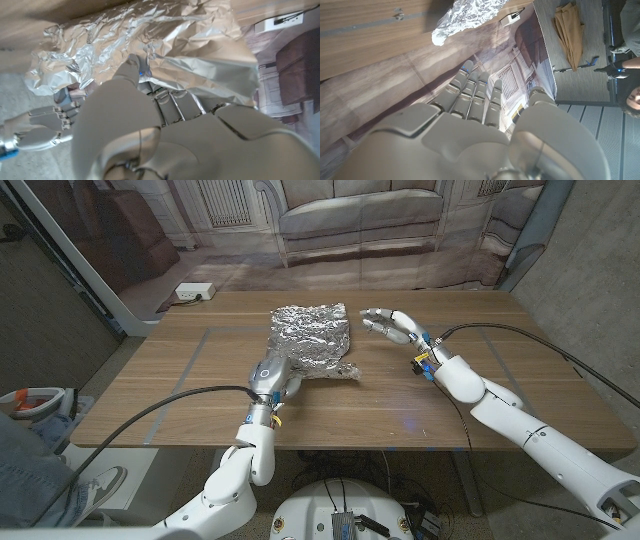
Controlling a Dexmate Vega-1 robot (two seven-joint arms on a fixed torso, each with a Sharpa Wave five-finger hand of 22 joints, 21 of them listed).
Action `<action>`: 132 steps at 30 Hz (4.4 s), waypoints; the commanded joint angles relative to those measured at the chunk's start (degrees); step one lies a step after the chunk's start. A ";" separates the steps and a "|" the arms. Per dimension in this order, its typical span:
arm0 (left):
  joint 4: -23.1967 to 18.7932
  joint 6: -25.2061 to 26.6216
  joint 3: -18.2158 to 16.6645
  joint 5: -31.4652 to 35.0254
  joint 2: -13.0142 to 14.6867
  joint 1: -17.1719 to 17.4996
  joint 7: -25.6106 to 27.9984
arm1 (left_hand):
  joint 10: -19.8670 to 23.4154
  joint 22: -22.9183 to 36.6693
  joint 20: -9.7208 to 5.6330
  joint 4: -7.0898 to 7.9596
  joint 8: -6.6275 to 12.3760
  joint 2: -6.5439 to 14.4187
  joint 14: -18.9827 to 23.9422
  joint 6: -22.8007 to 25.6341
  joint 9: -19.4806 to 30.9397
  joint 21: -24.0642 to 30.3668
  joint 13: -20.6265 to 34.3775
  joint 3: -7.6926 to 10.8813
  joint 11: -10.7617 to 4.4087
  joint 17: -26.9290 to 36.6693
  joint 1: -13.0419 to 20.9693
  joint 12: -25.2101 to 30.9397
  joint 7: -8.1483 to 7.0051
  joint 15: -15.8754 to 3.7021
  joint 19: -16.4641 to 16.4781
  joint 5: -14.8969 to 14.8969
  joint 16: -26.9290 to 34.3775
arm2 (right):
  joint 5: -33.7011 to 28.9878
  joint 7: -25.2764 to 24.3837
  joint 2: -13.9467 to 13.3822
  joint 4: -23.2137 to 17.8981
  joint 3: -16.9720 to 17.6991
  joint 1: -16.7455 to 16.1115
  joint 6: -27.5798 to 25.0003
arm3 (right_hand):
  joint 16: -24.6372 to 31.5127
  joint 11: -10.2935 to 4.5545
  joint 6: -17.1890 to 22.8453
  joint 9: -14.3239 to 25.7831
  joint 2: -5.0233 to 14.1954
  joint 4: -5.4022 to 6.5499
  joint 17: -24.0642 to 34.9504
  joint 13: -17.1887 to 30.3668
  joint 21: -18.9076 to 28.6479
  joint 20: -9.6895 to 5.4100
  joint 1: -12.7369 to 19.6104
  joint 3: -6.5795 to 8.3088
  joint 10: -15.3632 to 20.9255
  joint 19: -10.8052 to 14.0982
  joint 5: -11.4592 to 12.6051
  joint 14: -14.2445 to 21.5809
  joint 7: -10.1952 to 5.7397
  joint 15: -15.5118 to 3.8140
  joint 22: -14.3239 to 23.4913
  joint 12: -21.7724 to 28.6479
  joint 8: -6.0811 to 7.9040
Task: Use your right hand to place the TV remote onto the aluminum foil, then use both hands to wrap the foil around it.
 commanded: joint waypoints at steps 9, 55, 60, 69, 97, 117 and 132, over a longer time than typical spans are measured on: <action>-7.13 1.66 -18.48 -26.60 -13.66 1.07 -18.68 | 0.01 0.32 1.09 0.66 -0.58 -0.17 -0.07 1.40 0.32 0.06 -0.07 0.59 -0.13 0.09 -0.57 -1.03 1.72 0.95 0.63 0.05 -0.77 | -1.22 -1.71 0.20 -2.88 0.82 -2.88 -3.14 | 0.34 -0.58 1.07 0.03 0.07 0.27 0.00 0.13 -0.21 0.55 -0.81 -0.12 0.59 0.38 0.35 0.76 -0.04 0.27 0.12 0.34 0.60; 6.92 10.07 -13.79 -24.02 -5.57 -32.37 -55.50 | -6.40 1.01 6.85 3.78 -6.69 2.23 -9.02 -3.16 0.72 -2.34 0.72 3.10 4.03 0.26 -6.84 -0.92 5.61 8.06 -7.70 0.63 -1.27 | -2.33 -8.31 0.22 -9.77 6.30 -13.71 -6.52 | 0.38 -0.54 1.77 0.00 0.29 0.11 -0.07 0.16 -0.15 0.70 -1.66 -0.14 1.54 1.21 0.51 1.77 -0.01 0.19 0.16 0.67 0.64; 10.62 8.52 -13.13 -24.90 -6.87 -34.53 -55.59 | -5.13 1.07 6.38 3.94 -6.14 1.37 -7.78 -1.55 0.73 -1.79 0.93 3.00 4.51 0.32 -7.60 -0.52 5.50 7.96 -6.71 0.28 -0.86 | -2.76 -8.97 0.30 -11.02 6.99 -15.07 -7.56 | 0.39 -0.50 1.92 0.00 0.32 0.06 -0.08 0.16 -0.14 0.65 -1.74 -0.12 1.83 1.35 0.53 1.94 0.03 0.16 0.16 0.77 0.66; 18.06 5.36 -9.46 -23.44 -9.52 -39.59 -52.87 | -5.13 1.17 6.98 5.36 -6.39 0.95 -6.63 -1.52 0.65 -1.26 1.04 2.24 5.16 0.54 -10.04 -0.67 6.13 8.57 -5.98 0.08 -0.50 | -3.69 -9.95 0.81 -12.55 7.71 -16.84 -9.11 | 0.38 -0.63 2.13 -0.01 0.34 -0.03 -0.10 0.16 -0.12 0.65 -1.82 -0.10 1.95 1.51 0.56 2.09 0.09 0.20 0.16 0.79 0.70; 48.72 3.64 2.75 -18.24 -19.48 -59.00 -53.62 | -6.77 1.56 7.80 5.47 -7.27 0.83 -8.60 -2.92 0.66 -0.63 1.82 3.27 5.71 1.29 -10.94 -1.34 6.02 9.24 -7.36 0.25 -1.28 | -4.52 -10.82 2.30 -13.80 9.16 -19.41 -10.80 | 0.40 -0.70 3.62 -0.03 0.41 -0.33 -0.13 0.16 -0.15 0.63 -2.21 -0.03 3.30 1.96 0.63 2.80 0.27 0.17 0.18 1.20 1.04; 57.94 -1.76 6.44 -11.87 -23.54 -60.90 -43.55 | -11.55 1.33 9.85 5.34 -8.20 -0.04 -18.26 -6.34 0.69 -3.57 1.77 4.02 5.24 1.06 -12.02 -2.23 4.73 10.37 -16.90 0.22 -2.09 | -4.47 -11.04 3.21 -14.53 10.41 -20.47 -12.40 | 0.34 -0.66 4.03 -0.04 0.47 -0.48 -0.14 0.16 -0.18 0.63 -2.42 0.02 3.78 2.18 0.66 3.03 0.44 0.22 0.19 1.30 1.04; 20.54 -1.60 2.20 -8.93 -6.53 -44.36 -47.30 | -26.17 1.13 11.64 4.84 -9.99 -2.01 -31.11 -21.67 1.02 -6.37 0.98 3.92 5.51 1.12 -13.62 -2.80 4.12 10.81 -24.67 0.00 -2.39 | -5.21 -10.02 3.51 -15.59 10.52 -20.32 -14.22 | 0.21 -0.64 4.05 -0.04 0.49 -0.58 -0.14 0.16 -0.29 0.63 -2.62 0.03 3.81 2.09 0.68 2.87 0.42 0.21 0.19 1.25 0.94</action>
